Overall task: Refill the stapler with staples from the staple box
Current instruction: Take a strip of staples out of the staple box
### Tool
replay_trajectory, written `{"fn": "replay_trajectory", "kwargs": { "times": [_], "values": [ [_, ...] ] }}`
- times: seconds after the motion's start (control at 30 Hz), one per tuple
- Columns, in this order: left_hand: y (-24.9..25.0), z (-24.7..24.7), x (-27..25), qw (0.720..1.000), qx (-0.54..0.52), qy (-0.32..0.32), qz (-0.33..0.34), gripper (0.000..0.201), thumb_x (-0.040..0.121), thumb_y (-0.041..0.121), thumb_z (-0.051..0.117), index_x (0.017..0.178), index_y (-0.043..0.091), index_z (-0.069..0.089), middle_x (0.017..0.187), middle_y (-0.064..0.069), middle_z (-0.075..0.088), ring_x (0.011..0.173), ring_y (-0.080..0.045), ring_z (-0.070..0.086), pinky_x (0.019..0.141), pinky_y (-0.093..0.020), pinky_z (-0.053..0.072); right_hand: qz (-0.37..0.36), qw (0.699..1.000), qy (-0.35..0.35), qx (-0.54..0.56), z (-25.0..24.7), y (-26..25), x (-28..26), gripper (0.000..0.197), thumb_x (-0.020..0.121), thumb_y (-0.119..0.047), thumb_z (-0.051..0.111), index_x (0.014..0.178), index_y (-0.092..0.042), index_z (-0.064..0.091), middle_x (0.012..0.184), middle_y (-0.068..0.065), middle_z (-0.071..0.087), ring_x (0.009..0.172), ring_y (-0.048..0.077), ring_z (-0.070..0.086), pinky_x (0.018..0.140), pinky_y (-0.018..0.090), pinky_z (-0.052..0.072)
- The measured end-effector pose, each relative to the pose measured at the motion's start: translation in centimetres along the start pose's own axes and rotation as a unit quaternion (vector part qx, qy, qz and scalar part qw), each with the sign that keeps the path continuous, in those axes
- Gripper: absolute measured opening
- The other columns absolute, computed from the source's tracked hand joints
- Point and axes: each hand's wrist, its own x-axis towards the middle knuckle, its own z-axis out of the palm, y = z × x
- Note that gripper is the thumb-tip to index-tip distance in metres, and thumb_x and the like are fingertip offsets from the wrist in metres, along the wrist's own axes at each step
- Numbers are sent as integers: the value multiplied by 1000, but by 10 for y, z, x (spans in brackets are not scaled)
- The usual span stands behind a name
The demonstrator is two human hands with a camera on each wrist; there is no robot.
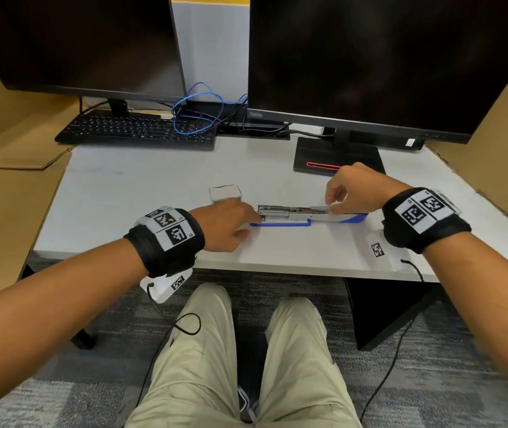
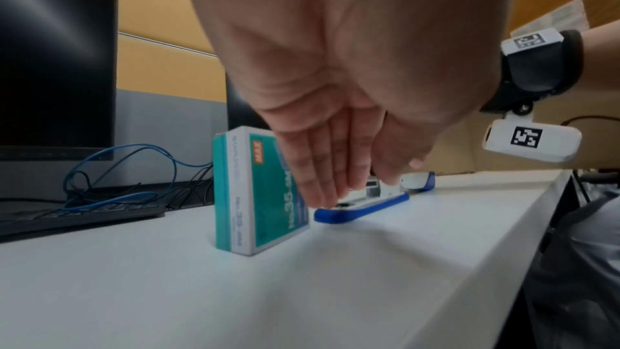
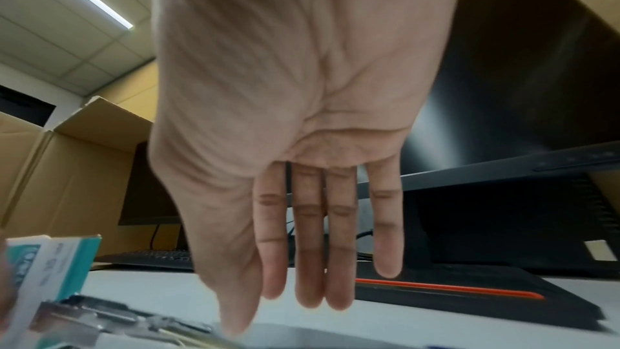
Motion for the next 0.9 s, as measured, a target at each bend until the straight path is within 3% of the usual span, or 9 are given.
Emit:
{"fn": "replay_trajectory", "kwargs": {
  "times": [0.07, 0.17, 0.27, 0.43, 0.67, 0.77, 0.9],
  "values": [
    [0, -10, -2, 997, -15, 72, 6, 32, 90, 20, 55, 120, 15, 67, 114, -4, 70, 100, -20, 63, 90, -29, 49, -24, 999, 24, 15, -5, -10, 3, 19, 81, -27, 76, 98, -19, 75, 94, -3, 73, 85, 12, 68, 83, 31, 59],
    [-2, -28, -4, 984, -23, 174, 4, 14, 84, 17, 63, 91, 12, 74, 86, -2, 74, 72, -15, 63, 74, -35, 57, -72, 996, 43, 36, -12, -36, 10, 22, 82, -26, 76, 101, -15, 74, 96, -3, 73, 86, 11, 69, 82, 24, 56],
    [-13, -44, -3, 973, -4, 216, -78, 13, 79, 24, 72, 86, 14, 68, 82, 1, 68, 76, -18, 60, 71, -35, 55, -113, 992, 43, 38, -17, -67, 22, 24, 83, -28, 76, 103, -14, 74, 96, -2, 75, 88, 12, 70, 83, 28, 58],
    [-32, -51, -2, 970, -20, 159, -181, 35, 67, 33, 84, 92, 14, 69, 92, -4, 69, 89, -22, 61, 79, -42, 56, -171, 983, 45, 38, -22, -115, 46, 27, 83, -31, 75, 103, -13, 74, 96, 0, 76, 87, 13, 70, 83, 25, 55],
    [-34, -55, 0, 970, -33, 141, -196, 36, 66, 35, 85, 90, 11, 77, 89, -5, 76, 88, -22, 58, 86, -42, 54, -209, 977, 45, -1, -23, -151, 71, 28, 83, -32, 74, 104, -14, 77, 97, 2, 76, 82, 14, 64, 83, 35, 58],
    [-35, -54, -1, 968, -38, 142, -204, 39, 66, 36, 85, 93, 10, 76, 89, -6, 74, 88, -22, 58, 86, -42, 55, -207, 977, 41, -33, -22, -154, 78, 30, 83, -33, 74, 107, -14, 78, 100, 3, 76, 81, 12, 57, 78, 30, 55],
    [-33, -53, -1, 968, -43, 145, -201, 34, 67, 32, 85, 90, 9, 76, 89, -7, 74, 84, -20, 56, 82, -40, 56, -188, 982, 13, -22, -22, -154, 82, 26, 83, -30, 75, 104, -15, 79, 101, 3, 76, 84, 13, 63, 74, 24, 52]
  ]
}}
